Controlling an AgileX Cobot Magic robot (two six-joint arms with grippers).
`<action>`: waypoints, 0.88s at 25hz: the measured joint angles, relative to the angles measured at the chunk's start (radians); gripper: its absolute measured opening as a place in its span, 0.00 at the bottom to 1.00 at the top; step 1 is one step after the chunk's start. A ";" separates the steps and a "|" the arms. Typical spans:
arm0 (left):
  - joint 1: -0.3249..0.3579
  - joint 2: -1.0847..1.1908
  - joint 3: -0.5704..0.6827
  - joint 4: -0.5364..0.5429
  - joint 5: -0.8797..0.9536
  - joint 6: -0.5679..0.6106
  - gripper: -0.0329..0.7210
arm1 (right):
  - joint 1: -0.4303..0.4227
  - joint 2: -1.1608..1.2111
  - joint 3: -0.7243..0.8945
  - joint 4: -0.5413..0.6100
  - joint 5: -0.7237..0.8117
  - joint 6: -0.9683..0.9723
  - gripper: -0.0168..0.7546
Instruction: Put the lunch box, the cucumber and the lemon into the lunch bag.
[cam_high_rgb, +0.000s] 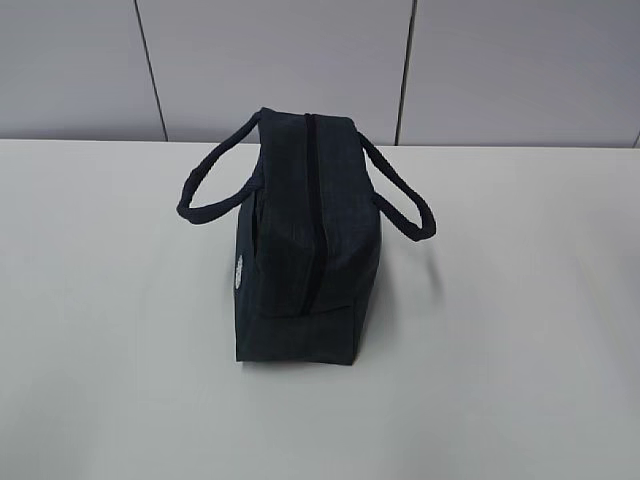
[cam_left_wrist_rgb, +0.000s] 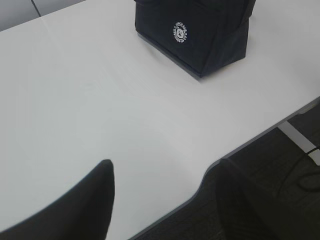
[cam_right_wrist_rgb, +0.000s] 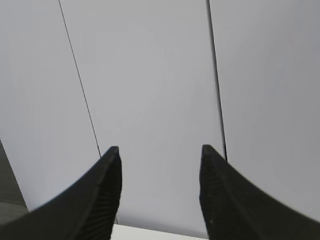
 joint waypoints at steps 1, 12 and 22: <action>0.000 0.000 0.000 0.000 0.000 0.000 0.64 | 0.000 0.006 0.000 0.000 0.000 0.000 0.52; 0.000 0.000 0.000 0.000 -0.002 0.000 0.64 | 0.000 0.018 0.000 0.000 0.037 0.000 0.52; 0.000 0.000 0.000 0.000 -0.003 -0.002 0.64 | 0.000 0.029 0.000 -0.140 0.093 0.156 0.52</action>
